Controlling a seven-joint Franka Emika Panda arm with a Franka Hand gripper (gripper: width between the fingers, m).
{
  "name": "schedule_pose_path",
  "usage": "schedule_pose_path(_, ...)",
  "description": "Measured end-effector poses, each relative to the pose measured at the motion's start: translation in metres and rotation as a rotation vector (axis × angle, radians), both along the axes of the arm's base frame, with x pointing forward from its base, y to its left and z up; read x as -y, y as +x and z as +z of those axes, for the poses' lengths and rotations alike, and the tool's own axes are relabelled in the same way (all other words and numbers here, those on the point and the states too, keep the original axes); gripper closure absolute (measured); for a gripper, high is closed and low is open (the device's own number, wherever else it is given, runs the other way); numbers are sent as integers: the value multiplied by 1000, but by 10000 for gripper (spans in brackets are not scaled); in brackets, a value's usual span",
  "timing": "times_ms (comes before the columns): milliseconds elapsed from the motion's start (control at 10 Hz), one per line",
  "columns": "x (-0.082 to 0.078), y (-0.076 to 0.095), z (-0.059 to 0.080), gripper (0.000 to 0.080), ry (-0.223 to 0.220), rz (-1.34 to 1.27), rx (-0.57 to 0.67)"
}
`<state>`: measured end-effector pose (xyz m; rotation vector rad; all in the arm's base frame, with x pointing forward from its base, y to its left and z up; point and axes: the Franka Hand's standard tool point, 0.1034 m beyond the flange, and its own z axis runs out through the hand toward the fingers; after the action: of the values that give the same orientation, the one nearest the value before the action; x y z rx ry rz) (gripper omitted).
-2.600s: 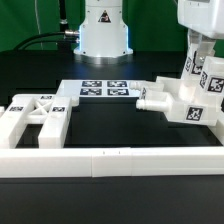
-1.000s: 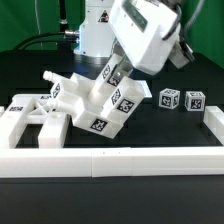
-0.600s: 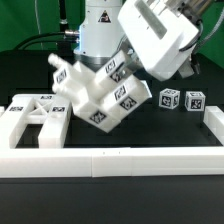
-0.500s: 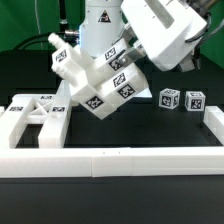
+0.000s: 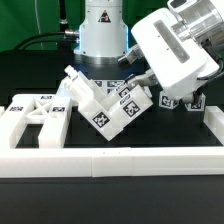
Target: Assemble chair
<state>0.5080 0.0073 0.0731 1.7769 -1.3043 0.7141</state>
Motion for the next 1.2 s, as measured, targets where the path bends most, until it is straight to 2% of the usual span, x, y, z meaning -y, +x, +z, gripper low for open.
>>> schedule_pose_path(100, -2, 2, 2, 227, 3, 2, 4)
schedule_pose_path(200, -3, 5, 3, 164, 12, 8, 14)
schedule_pose_path(400, -13, 17, 8, 151, 66, 30, 59)
schedule_pose_path(600, -18, 30, 16, 151, 81, 30, 87)
schedule_pose_path(900, -16, 28, 14, 151, 74, 31, 83)
schedule_pose_path(1100, -19, 26, 6, 151, 151, 65, 164)
schedule_pose_path(1200, -23, 22, 4, 151, 160, 93, 210)
